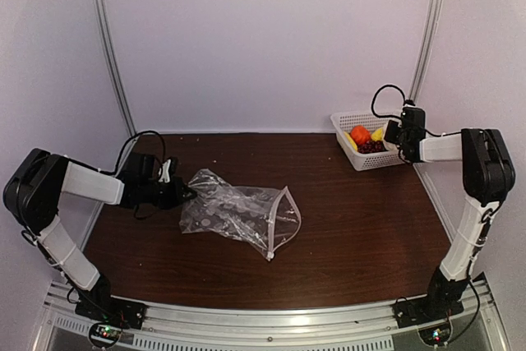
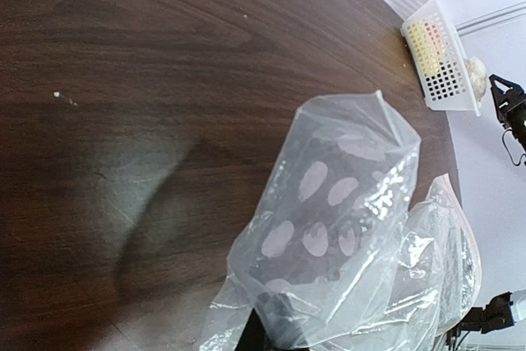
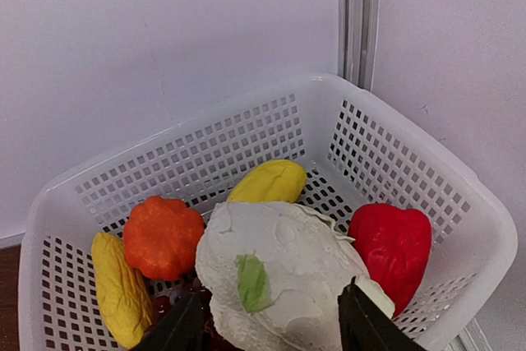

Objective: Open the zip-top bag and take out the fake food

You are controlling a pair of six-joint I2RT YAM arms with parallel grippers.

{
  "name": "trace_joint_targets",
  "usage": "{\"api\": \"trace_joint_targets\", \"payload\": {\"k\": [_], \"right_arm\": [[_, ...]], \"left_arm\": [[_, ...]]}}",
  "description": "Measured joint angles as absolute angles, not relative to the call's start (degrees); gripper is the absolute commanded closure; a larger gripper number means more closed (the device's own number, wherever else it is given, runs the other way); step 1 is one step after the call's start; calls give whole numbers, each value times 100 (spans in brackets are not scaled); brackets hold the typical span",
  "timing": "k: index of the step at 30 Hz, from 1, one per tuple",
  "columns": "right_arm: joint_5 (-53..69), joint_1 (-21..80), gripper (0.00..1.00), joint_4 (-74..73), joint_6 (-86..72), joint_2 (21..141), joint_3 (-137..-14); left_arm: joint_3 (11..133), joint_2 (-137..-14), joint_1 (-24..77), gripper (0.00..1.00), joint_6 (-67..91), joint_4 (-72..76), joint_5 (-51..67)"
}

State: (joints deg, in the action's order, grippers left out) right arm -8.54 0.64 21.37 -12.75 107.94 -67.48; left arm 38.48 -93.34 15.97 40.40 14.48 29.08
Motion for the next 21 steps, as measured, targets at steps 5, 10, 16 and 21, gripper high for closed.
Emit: {"api": "trace_joint_targets", "payload": {"k": [5, 10, 16, 21], "right_arm": [[-666, 97, 21, 1988, -1341, 10344, -6576], [-456, 263, 4, 1861, -1356, 9660, -6442], [-209, 845, 0, 1708, -1352, 8820, -5948], [-80, 1588, 0, 1426, -1347, 8281, -5465]], "left_arm": [[3865, -9334, 1702, 100, 3935, 1446, 3002], [4106, -9334, 2043, 100, 3701, 1179, 2987], [4576, -9334, 2633, 67, 3297, 718, 2735], [4858, -9310, 2932, 5, 2976, 294, 2473]]}}
